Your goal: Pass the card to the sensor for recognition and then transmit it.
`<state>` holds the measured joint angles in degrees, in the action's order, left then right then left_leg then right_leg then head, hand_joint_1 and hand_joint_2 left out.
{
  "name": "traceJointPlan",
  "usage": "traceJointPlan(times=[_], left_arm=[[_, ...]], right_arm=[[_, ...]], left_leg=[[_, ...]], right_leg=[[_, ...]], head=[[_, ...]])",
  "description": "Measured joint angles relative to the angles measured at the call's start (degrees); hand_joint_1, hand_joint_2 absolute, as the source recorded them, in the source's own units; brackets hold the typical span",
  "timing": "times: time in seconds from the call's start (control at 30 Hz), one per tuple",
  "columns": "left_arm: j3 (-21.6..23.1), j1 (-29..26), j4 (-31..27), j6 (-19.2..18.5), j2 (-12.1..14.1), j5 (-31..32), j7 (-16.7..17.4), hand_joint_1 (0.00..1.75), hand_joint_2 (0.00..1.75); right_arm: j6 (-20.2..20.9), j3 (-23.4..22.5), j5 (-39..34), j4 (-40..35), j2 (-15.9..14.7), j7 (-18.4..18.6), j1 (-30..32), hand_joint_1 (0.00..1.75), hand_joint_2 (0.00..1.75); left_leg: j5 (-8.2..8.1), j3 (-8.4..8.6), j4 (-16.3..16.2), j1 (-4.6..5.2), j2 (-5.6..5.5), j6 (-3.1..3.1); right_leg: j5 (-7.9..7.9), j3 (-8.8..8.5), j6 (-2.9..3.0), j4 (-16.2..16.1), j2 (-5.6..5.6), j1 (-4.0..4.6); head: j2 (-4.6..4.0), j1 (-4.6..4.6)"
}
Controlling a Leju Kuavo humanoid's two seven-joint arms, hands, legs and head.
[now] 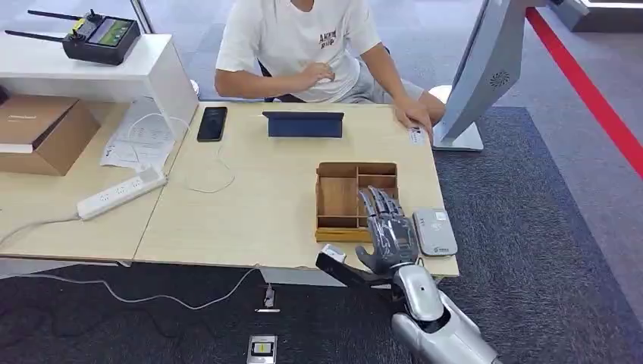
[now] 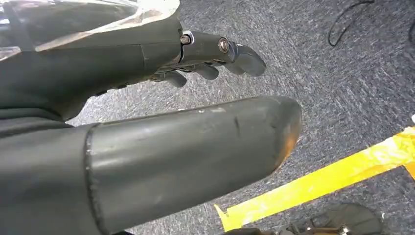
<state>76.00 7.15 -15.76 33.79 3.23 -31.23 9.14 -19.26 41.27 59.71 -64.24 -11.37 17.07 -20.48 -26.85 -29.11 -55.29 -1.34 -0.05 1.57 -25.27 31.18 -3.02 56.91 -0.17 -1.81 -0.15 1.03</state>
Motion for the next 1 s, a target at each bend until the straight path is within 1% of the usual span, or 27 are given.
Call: traceJointPlan(times=[0.13, 0.37, 0.53, 0.67, 0.83, 1.0], left_arm=[[0.00, -0.02, 0.00, 0.00, 0.02, -0.04, 0.00, 0.00, 0.00], [0.00, -0.03, 0.00, 0.17, 0.04, -0.04, -0.04, 0.00, 0.00], [0.00, -0.04, 0.00, 0.28, 0.07, -0.04, -0.18, 0.00, 0.00], [0.00, -0.07, 0.00, 0.55, 0.07, -0.22, -0.24, 0.00, 0.00], [-0.04, -0.09, 0.00, 0.74, 0.04, -1.18, 0.35, 0.00, 0.00], [-0.13, -0.11, 0.00, 1.16, 0.04, -1.38, 0.52, 0.00, 0.00]], right_arm=[[-0.26, 0.13, -0.50, 2.76, 0.77, -0.40, -0.96, 0.00, 1.75], [-2.01, 0.50, -2.32, 7.85, 1.92, -0.74, -2.99, 0.00, 1.75], [-2.49, 0.77, -2.54, 10.08, 2.30, -0.64, -3.60, 0.00, 1.75], [-4.50, 1.11, -3.23, 12.70, 2.34, -0.63, -5.20, 0.00, 1.75], [-6.16, 1.27, -3.82, 14.64, 2.25, -1.60, -6.48, 0.00, 1.75], [-6.80, 1.40, -4.33, 16.24, 2.25, -2.10, -7.63, 0.00, 1.75]], left_leg=[[0.00, -0.01, 0.00, 0.00, 0.00, 0.00], [0.00, 0.00, 0.00, 0.00, 0.00, 0.00], [0.00, 0.00, 0.00, 0.00, 0.00, 0.00], [0.00, 0.00, 0.00, 0.00, 0.00, 0.00], [0.00, 0.00, -0.01, 0.00, 0.00, 0.00], [0.00, 0.00, 0.00, 0.00, 0.00, 0.00]], right_leg=[[0.00, 0.01, 0.00, 0.00, 0.00, 0.00], [0.00, 0.00, 0.00, 0.00, 0.00, 0.00], [0.00, 0.01, 0.00, 0.00, 0.00, 0.00], [0.00, 0.01, 0.00, 0.00, 0.00, 0.00], [0.00, 0.01, 0.00, 0.00, 0.00, 0.00], [0.00, 0.01, 0.00, 0.00, 0.00, 0.00]], head=[[0.00, 0.00], [0.00, -0.02], [0.00, -0.02], [0.00, -0.02], [0.00, 0.00], [0.00, -0.02]])
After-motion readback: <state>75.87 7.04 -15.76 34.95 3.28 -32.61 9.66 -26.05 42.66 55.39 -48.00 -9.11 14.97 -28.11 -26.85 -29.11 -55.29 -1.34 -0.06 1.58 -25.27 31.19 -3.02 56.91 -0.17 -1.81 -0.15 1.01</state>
